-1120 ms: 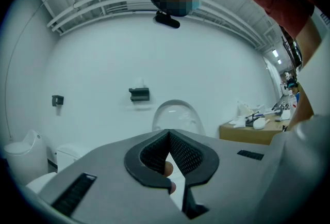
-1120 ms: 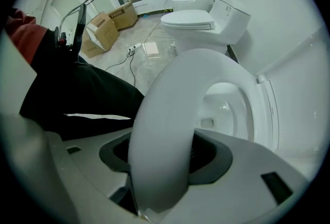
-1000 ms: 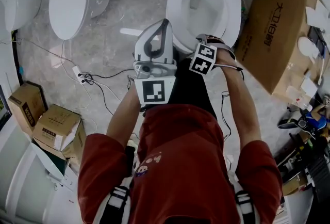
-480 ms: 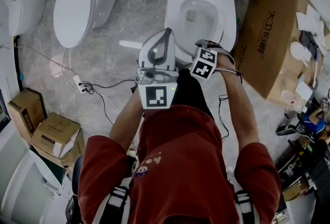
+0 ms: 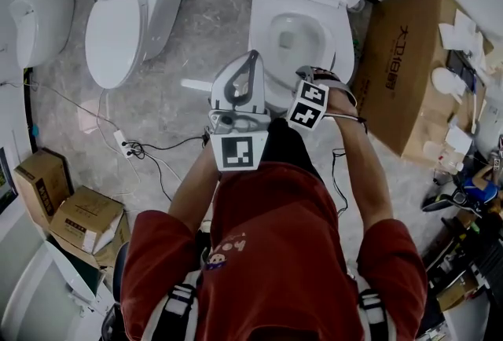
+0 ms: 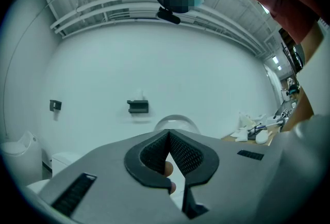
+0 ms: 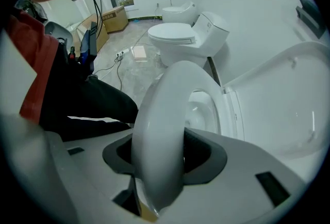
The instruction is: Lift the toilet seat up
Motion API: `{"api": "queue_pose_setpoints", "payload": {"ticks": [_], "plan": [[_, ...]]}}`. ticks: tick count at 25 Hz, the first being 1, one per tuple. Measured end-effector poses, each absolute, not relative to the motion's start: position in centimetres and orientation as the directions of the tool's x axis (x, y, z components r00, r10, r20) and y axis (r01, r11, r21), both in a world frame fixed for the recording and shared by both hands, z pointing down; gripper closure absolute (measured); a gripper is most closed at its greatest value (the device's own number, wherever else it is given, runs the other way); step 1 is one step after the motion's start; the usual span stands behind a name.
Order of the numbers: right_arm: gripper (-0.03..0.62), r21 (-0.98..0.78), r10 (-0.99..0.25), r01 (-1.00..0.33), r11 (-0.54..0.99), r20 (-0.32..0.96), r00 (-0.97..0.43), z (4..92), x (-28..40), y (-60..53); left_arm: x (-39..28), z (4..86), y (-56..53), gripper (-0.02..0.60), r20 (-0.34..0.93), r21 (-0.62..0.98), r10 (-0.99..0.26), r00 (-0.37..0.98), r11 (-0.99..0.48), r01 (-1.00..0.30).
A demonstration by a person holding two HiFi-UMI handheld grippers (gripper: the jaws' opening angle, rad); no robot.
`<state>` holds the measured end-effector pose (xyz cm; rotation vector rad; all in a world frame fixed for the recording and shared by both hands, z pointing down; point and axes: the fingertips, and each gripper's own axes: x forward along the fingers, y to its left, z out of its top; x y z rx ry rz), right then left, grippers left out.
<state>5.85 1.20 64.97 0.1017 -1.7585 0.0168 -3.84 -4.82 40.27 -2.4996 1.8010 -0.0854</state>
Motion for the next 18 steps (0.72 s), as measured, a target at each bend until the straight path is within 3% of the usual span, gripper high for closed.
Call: {"api": "queue_pose_setpoints", "payload": {"ticks": [18], "plan": [[0.432,0.201,-0.209,-0.063,0.978,0.962,-0.175,61.6,6.5,-2.6,-3.5,37.5,-6.2,0.574,-0.042,-0.098,-0.947,0.319,-0.314,-0.944]]}}
